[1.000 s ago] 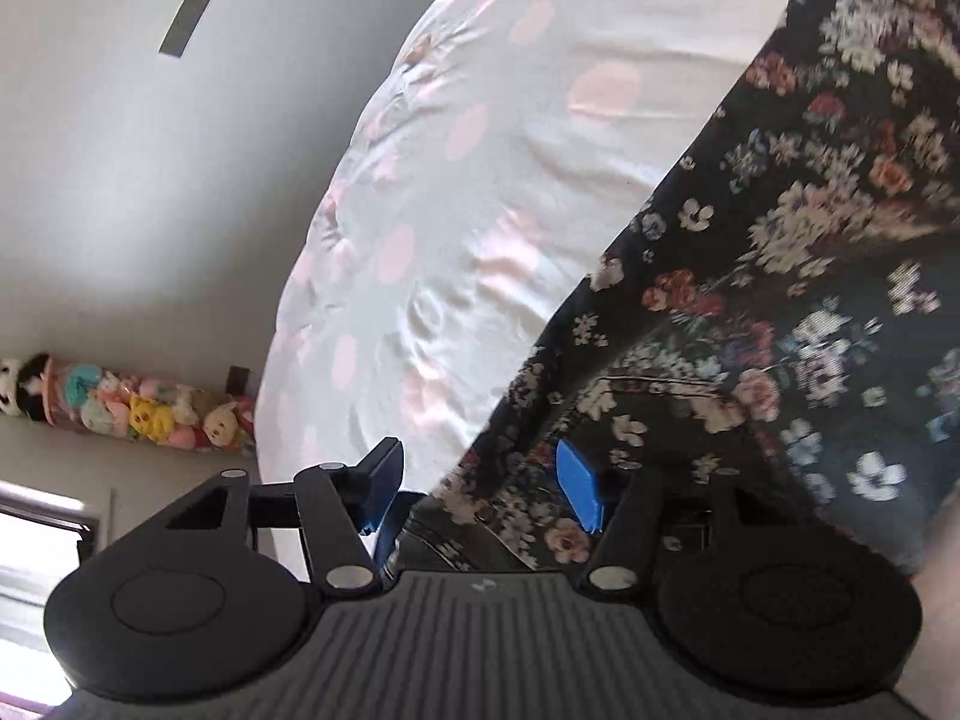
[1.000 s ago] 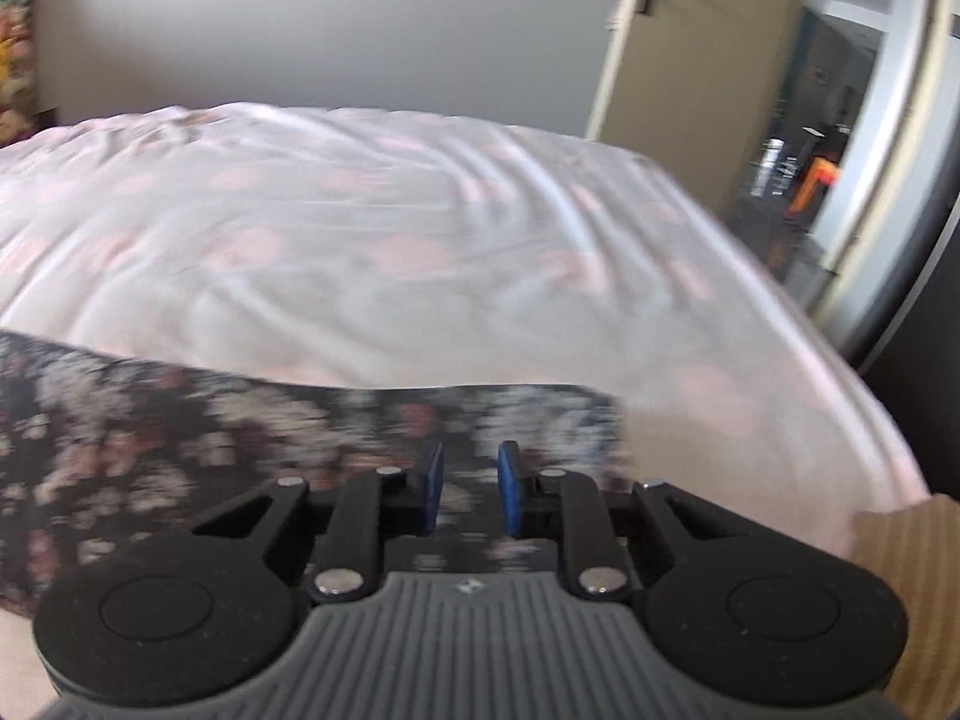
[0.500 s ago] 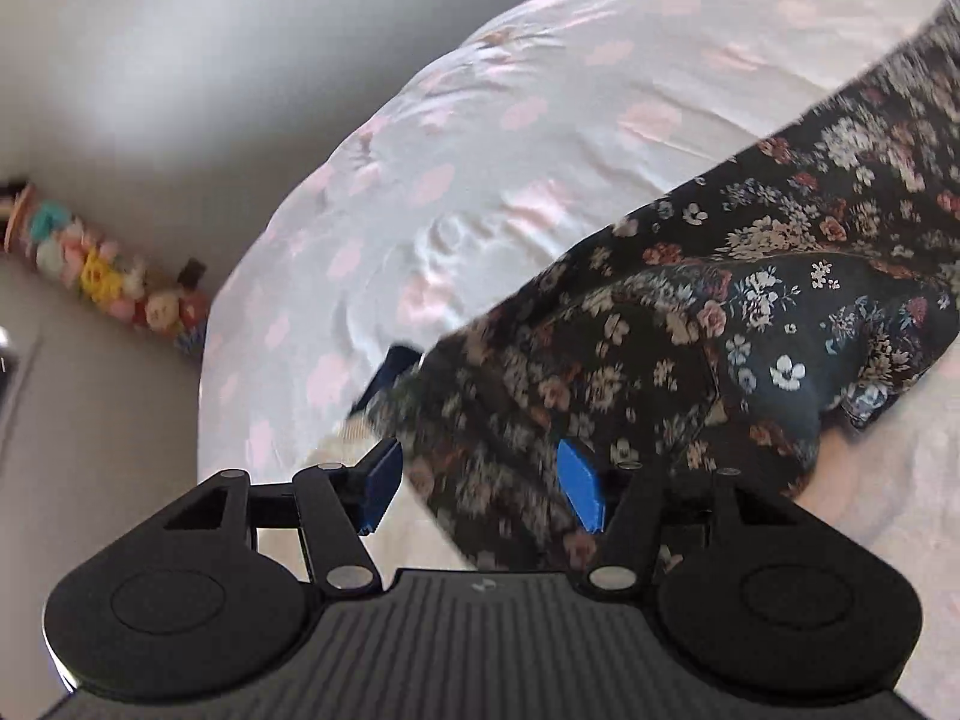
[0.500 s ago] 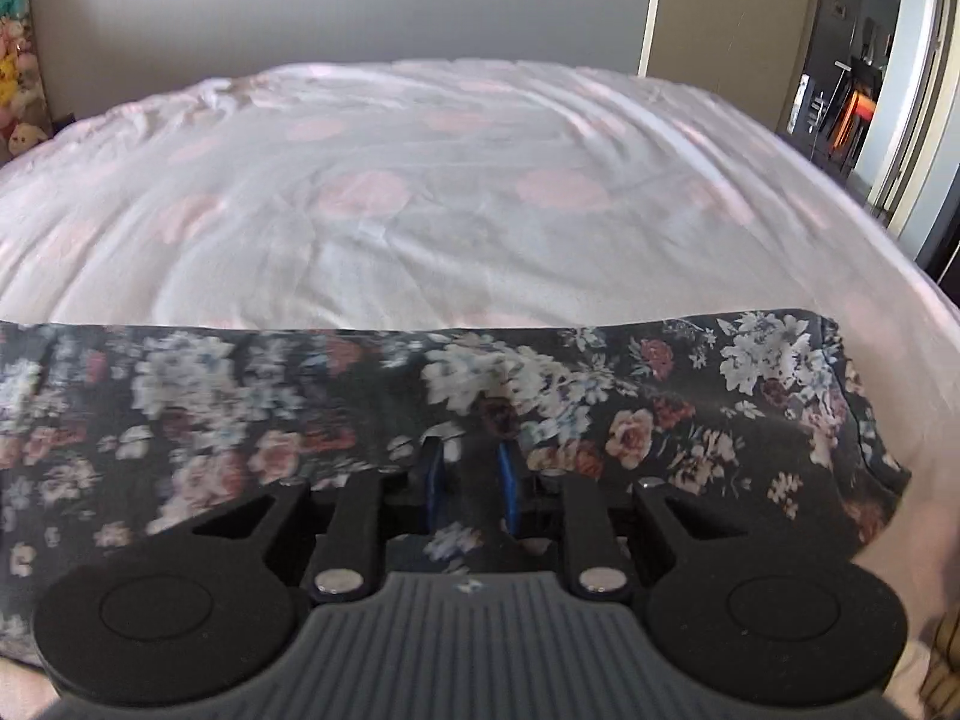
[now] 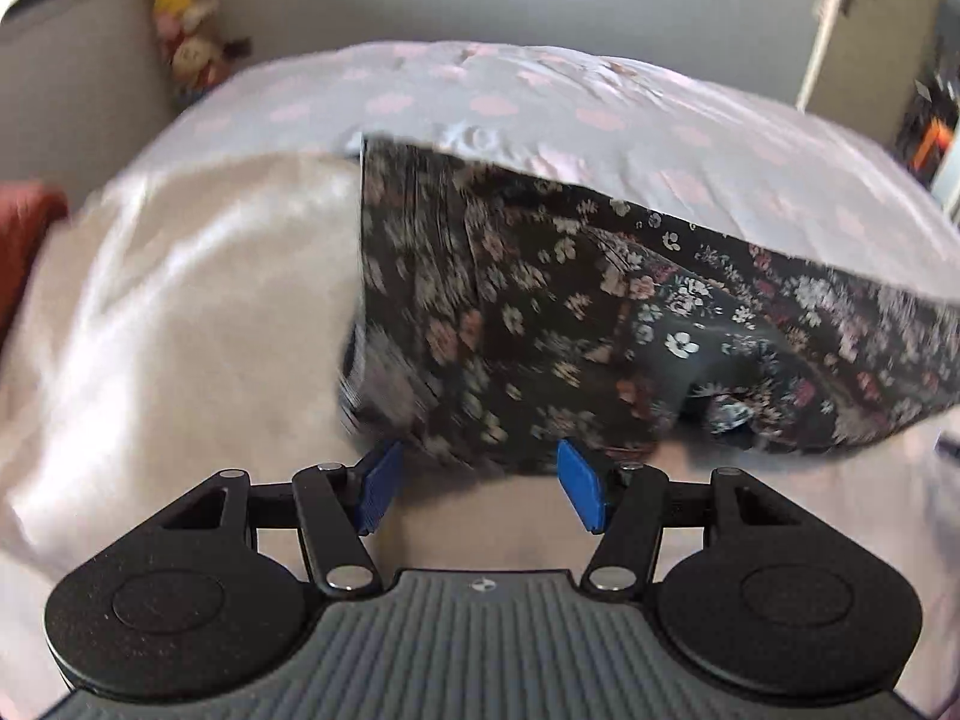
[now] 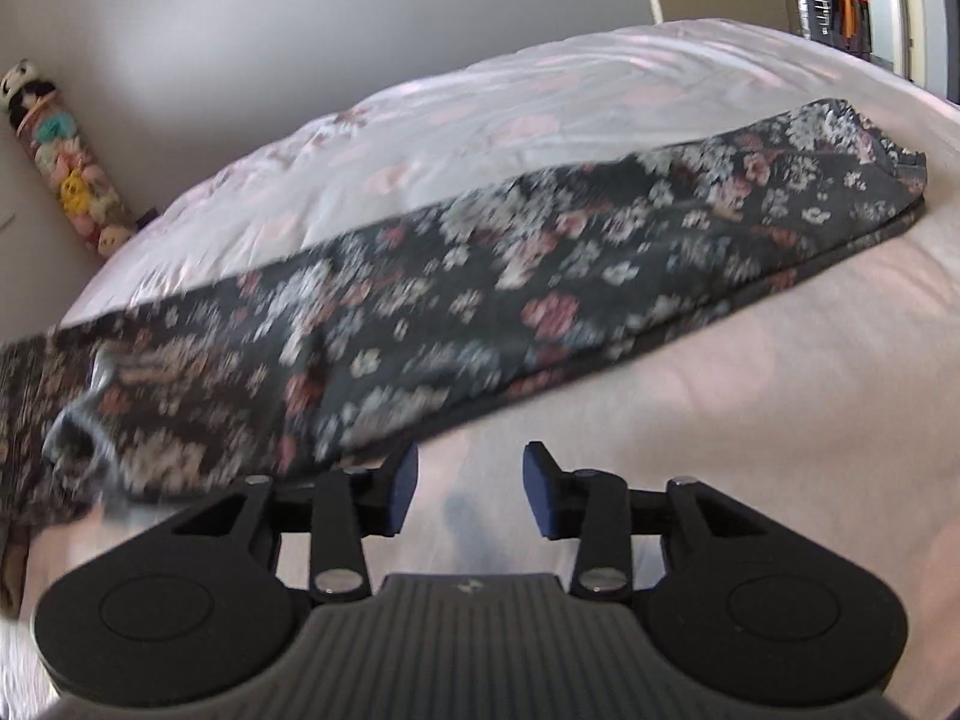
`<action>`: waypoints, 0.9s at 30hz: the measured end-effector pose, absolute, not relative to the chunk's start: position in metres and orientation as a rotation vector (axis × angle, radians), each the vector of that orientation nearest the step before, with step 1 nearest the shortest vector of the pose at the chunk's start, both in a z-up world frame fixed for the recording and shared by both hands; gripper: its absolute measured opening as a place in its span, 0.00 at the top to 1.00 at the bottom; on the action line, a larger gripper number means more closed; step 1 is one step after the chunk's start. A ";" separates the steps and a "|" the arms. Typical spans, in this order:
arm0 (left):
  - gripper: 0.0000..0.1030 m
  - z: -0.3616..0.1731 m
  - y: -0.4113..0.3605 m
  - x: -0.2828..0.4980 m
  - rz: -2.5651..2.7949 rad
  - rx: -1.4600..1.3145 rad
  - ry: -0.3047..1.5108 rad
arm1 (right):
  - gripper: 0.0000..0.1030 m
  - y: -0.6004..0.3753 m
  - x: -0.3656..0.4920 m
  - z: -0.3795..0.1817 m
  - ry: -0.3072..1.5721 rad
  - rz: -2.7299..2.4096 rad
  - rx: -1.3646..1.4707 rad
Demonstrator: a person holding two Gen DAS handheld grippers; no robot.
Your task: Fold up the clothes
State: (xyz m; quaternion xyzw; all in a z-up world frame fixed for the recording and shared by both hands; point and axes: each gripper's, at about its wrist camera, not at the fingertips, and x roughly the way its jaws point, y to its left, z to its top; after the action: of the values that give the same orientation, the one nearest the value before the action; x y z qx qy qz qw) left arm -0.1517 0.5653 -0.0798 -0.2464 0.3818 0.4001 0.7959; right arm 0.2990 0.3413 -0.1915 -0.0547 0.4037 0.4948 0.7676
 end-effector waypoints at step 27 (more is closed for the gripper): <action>0.58 -0.150 0.576 -0.159 1.095 -0.821 0.541 | 0.47 0.352 0.251 -0.209 0.815 1.158 -0.231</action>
State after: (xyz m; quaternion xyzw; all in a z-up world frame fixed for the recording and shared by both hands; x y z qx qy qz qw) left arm -0.1590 0.5756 -0.1503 -0.3745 0.2465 0.4996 0.7412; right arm 0.2506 0.3520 -0.2090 -0.1057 0.3733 0.5306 0.7537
